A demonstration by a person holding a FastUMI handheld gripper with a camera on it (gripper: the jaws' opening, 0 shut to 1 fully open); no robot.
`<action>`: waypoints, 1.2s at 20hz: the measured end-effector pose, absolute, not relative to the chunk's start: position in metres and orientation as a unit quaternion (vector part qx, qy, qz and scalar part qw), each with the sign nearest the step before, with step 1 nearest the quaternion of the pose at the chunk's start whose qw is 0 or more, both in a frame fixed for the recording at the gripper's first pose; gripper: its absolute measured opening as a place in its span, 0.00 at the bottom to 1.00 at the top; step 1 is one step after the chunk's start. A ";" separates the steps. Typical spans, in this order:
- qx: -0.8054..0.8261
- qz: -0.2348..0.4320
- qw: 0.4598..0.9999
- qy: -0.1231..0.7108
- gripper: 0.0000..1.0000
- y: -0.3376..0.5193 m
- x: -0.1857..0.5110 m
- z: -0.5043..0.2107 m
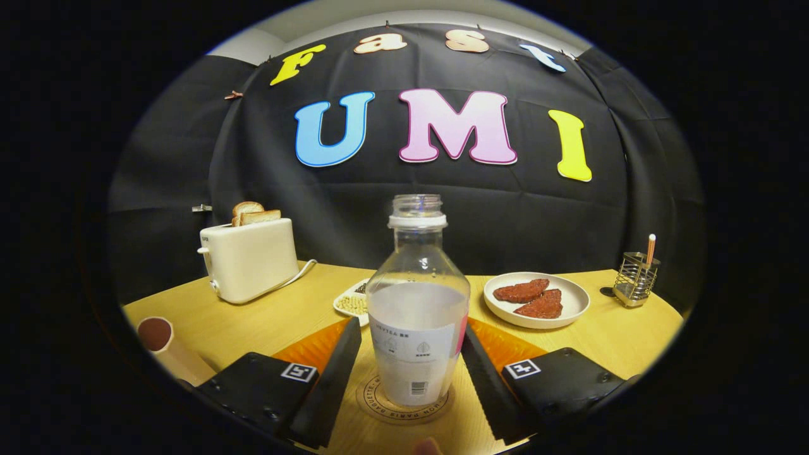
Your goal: Take the bottle from table, then pour the juice into the cup, finally place the bottle on the coaster
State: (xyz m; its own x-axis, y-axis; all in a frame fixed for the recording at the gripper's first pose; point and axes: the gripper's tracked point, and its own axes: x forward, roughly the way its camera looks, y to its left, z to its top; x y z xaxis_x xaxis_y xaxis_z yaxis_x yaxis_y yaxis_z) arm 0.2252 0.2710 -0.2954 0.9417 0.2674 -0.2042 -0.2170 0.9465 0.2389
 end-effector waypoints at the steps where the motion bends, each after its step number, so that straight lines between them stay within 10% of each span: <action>1: 0.108 0.120 0.979 0.126 0.97 0.269 0.221 -0.297; 24: 0.046 0.108 0.992 0.047 0.98 0.057 0.030 -0.050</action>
